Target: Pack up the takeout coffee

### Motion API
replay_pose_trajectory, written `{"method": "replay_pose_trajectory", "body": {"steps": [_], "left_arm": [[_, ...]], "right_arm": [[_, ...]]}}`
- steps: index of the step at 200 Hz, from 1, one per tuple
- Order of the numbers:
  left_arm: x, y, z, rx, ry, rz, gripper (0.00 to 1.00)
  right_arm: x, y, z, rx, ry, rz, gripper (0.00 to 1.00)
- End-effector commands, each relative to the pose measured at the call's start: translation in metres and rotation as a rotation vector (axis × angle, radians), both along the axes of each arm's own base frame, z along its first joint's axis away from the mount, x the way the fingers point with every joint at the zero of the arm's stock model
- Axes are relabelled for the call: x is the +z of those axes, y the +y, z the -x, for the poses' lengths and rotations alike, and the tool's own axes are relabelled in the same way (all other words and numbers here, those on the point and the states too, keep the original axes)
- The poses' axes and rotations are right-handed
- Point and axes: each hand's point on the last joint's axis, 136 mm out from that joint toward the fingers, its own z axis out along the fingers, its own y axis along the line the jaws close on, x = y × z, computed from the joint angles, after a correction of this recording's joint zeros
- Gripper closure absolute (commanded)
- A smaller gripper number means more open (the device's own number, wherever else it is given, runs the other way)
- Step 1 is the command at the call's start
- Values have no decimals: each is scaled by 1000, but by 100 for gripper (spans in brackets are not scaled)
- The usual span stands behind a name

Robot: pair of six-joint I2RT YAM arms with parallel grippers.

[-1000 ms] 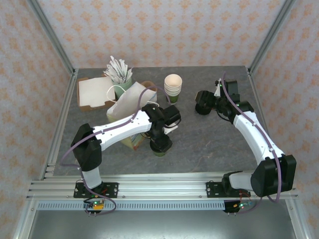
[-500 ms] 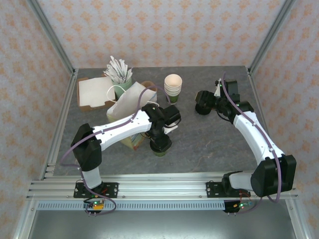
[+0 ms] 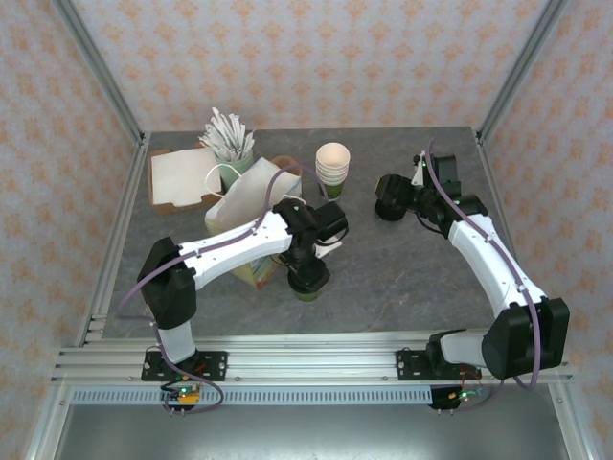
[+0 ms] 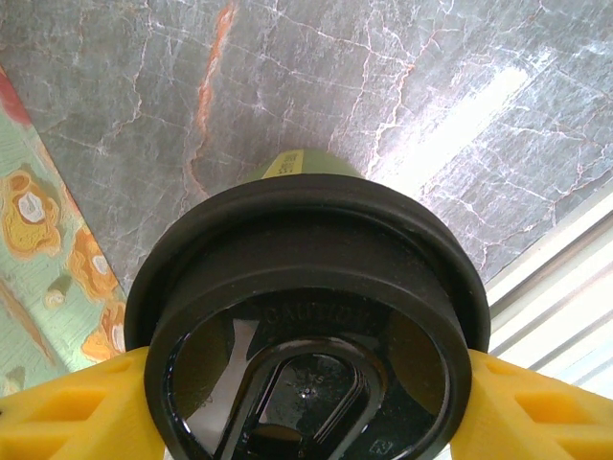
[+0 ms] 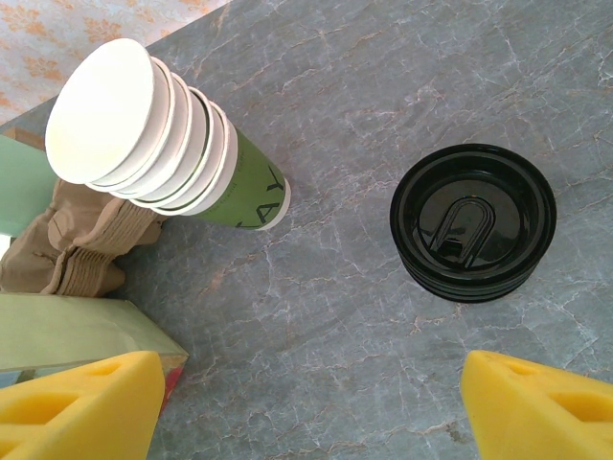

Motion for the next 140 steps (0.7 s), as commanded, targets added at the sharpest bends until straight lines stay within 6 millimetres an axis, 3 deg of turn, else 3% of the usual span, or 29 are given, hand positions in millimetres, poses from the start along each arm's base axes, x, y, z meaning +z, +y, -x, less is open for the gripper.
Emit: {"method": "replay_pose_trajectory", "body": {"steps": [1,34,53,101,140], "left_arm": [[7,0,1,-4,11,-12,34],[23,-5,1,-12,-12,19,34],[44,-12,6,-35,-23,70,34],[132,-20,19,-85,-99,282,34],[202,-11,21,-97,-222,414,34]], "right_arm": [[3,3,-4,1,-16,-13,18],[7,2,-5,1,-21,-12,18],[10,2,-5,1,-27,-5,18],[19,-2,-4,-10,-47,5,18],[17,-1,-3,-11,-45,-3,18]]}}
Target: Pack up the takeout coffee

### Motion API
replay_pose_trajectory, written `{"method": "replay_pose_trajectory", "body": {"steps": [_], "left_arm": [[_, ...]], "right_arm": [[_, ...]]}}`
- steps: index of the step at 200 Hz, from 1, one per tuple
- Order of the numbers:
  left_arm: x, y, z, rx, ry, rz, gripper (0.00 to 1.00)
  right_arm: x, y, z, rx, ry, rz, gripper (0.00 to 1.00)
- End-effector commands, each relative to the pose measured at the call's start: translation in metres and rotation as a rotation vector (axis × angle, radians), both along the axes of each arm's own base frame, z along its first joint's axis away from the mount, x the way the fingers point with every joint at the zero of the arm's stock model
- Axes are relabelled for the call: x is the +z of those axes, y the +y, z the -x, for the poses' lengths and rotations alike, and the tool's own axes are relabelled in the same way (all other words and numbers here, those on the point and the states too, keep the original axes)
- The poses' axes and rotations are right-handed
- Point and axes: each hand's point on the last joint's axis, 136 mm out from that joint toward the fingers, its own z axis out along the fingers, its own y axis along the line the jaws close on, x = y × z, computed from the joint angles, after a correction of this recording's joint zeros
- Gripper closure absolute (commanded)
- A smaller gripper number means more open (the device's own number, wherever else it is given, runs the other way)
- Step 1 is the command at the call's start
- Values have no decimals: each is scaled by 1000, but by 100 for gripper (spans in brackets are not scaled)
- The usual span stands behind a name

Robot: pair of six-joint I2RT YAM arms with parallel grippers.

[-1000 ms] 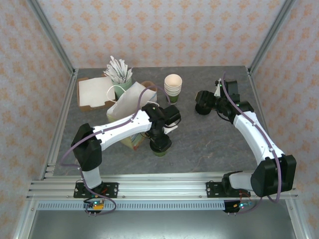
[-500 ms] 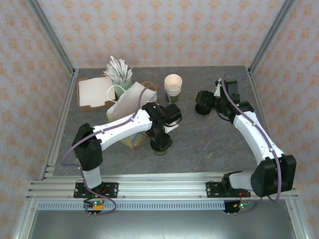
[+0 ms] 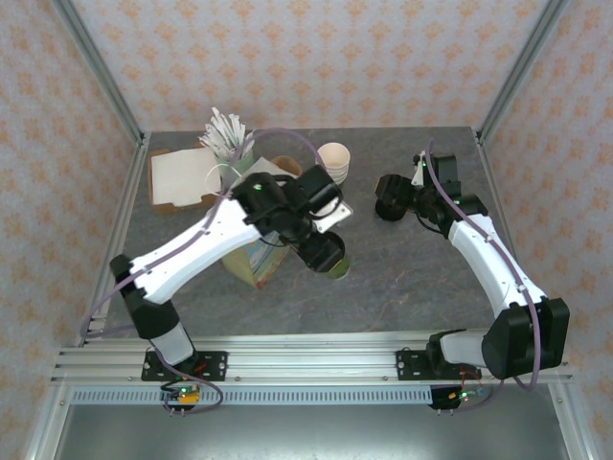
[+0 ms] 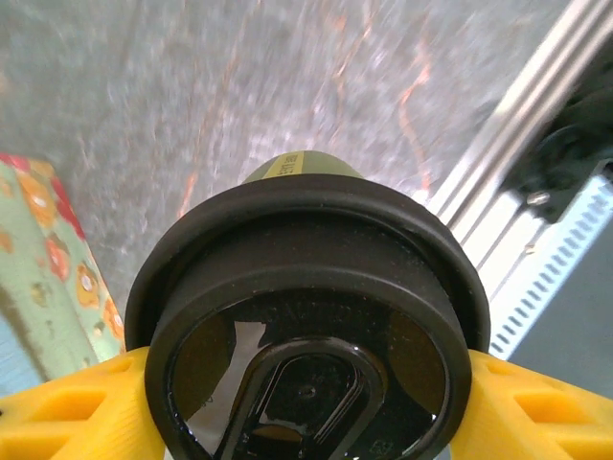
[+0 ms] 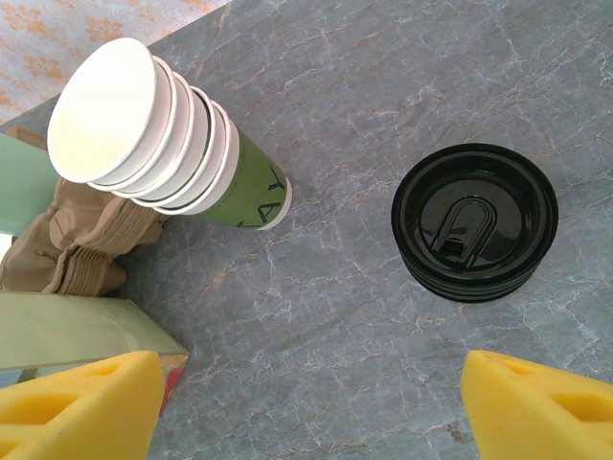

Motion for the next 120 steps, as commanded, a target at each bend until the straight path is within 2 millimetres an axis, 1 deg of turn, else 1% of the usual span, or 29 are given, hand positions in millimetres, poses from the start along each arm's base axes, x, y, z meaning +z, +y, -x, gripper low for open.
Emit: {"method": "replay_pose_trajectory", "body": {"steps": [1,18,34,58,93,120], "left_arm": [[44,19,14,-24,-51,59,34],[68,29,7,4,-108,88,34],[91,42,-5,55,-175,118,34],[118,60,-22,133,-254,177,35],[142,91,-50,269,-353,210,35],[153,101,-67,330,-378,253,35]], "right_arm": [[17,-1,-3,-12,-45,-2,18],[17,0,-3,-11,-48,-8,18],[18,1,-3,-9,-51,-16,18],[15,2,-3,-7,-48,-22,18],[15,3,-3,-1,-48,-24,18],[15,2,-3,0,-48,-23,18]]}}
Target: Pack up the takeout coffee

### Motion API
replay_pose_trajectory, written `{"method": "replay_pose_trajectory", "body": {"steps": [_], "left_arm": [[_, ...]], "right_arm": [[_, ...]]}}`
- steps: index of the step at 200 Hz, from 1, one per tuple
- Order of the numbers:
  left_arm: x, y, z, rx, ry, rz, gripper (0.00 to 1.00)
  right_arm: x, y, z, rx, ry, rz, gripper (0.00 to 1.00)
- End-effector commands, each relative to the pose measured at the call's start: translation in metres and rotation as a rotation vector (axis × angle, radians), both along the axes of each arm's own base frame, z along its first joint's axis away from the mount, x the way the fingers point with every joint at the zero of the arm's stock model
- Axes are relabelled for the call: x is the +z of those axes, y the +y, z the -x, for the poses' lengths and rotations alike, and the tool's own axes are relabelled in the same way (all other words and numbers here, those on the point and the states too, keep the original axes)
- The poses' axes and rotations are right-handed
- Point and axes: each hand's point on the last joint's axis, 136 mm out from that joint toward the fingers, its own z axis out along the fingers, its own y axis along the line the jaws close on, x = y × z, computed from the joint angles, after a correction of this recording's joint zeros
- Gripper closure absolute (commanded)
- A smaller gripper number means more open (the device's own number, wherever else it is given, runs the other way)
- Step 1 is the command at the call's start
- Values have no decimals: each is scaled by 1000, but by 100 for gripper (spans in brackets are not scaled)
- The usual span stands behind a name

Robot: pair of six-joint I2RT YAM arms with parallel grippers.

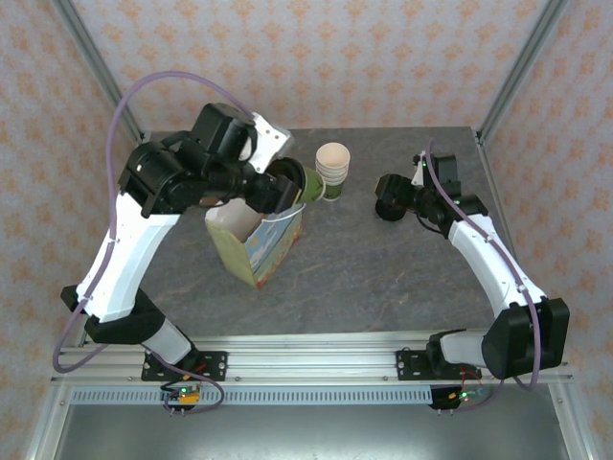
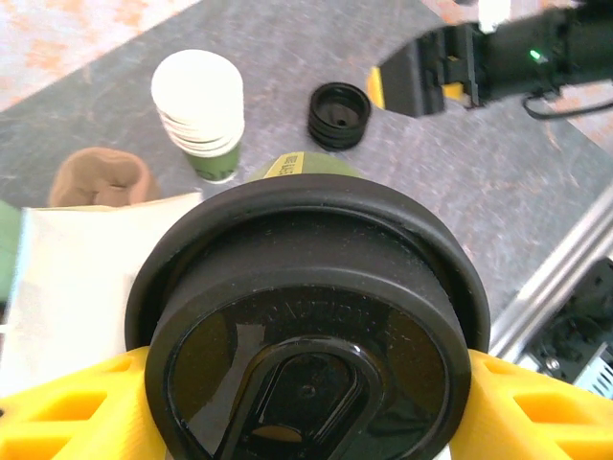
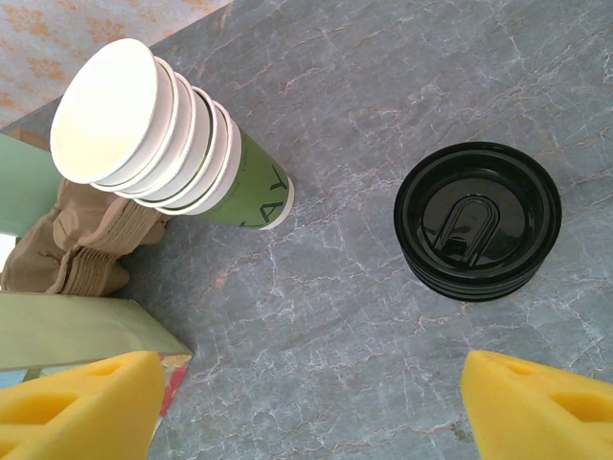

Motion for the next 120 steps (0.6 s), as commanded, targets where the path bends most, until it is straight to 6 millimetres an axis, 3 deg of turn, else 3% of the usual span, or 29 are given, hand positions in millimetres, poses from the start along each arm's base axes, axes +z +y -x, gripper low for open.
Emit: {"method": "replay_pose_trajectory", "body": {"steps": [1,52,98,120], "left_arm": [[23,14,-10,57,-73,47,35],[11,49,-35,180,-63,-46,35],[-21,76,-36,243,-3,-217,34],[-34,76,-35,227,37,-247,34]], "right_arm": [[14,2,-3,1,-50,-15,18],[9,4,-3,8,-44,-24,18],[4,6,-5,14,-32,-33,18],[3,7,-6,18,-28,-36,18]]}}
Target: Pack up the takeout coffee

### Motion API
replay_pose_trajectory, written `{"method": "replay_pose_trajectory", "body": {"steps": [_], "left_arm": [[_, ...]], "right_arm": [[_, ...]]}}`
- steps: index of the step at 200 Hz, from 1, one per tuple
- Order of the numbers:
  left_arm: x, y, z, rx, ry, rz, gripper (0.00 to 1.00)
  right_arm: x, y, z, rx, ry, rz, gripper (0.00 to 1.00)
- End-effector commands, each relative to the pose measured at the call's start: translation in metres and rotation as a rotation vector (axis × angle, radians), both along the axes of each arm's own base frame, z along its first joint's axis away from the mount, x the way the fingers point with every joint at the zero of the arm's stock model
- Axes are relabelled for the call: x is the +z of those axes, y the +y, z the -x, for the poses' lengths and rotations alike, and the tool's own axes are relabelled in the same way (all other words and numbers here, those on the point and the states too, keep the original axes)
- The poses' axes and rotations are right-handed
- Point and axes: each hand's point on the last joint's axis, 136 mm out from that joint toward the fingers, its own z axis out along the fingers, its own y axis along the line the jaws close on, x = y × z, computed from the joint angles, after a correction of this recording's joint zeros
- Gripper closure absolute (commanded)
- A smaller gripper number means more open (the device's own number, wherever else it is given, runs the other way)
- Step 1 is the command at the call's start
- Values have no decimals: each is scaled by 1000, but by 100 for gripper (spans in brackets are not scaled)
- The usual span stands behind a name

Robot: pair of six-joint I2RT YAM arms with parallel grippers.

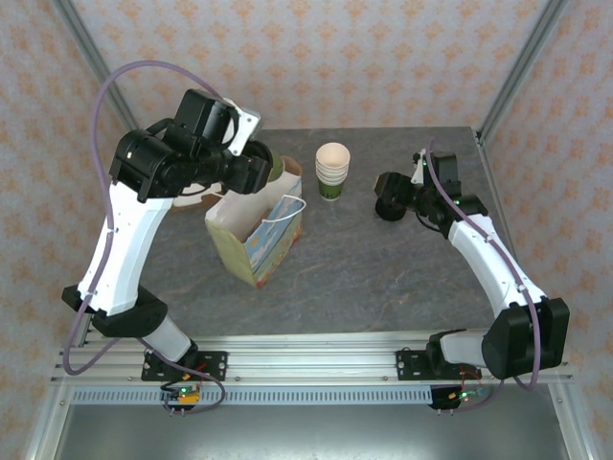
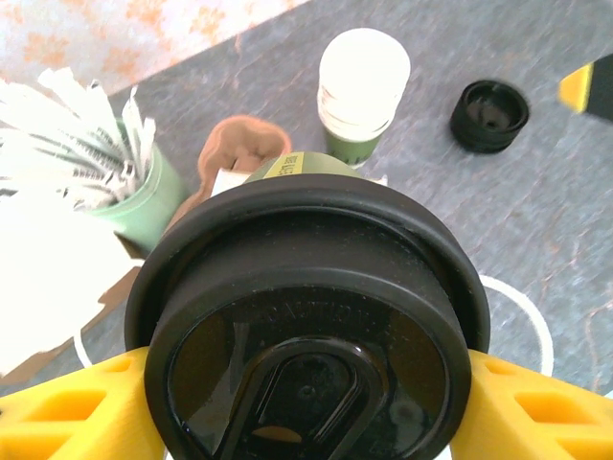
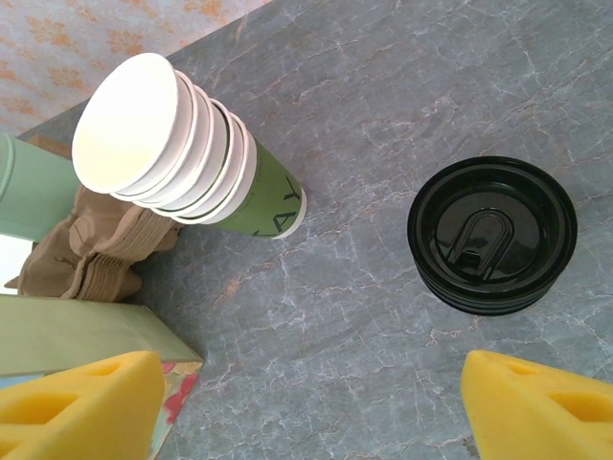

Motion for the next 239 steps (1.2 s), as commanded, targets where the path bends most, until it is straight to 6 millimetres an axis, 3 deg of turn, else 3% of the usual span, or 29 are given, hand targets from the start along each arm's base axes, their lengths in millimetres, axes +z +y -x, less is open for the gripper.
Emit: {"method": "replay_pose_trajectory", "body": {"steps": [1,101,164,239], "left_arm": [[-19,14,2,13,53,-96,34],[-68,27,9,6,195,-211,37],[-83,30,6,2,239,-257,43],[-101,22,6,-37,325,-259,41]], "right_arm": [[-3,4,-2,7,0,-19,18],[1,7,-4,19,-6,-33,18],[0,7,-4,18,-6,-29,18],[-7,7,-3,18,6,-29,18]]}}
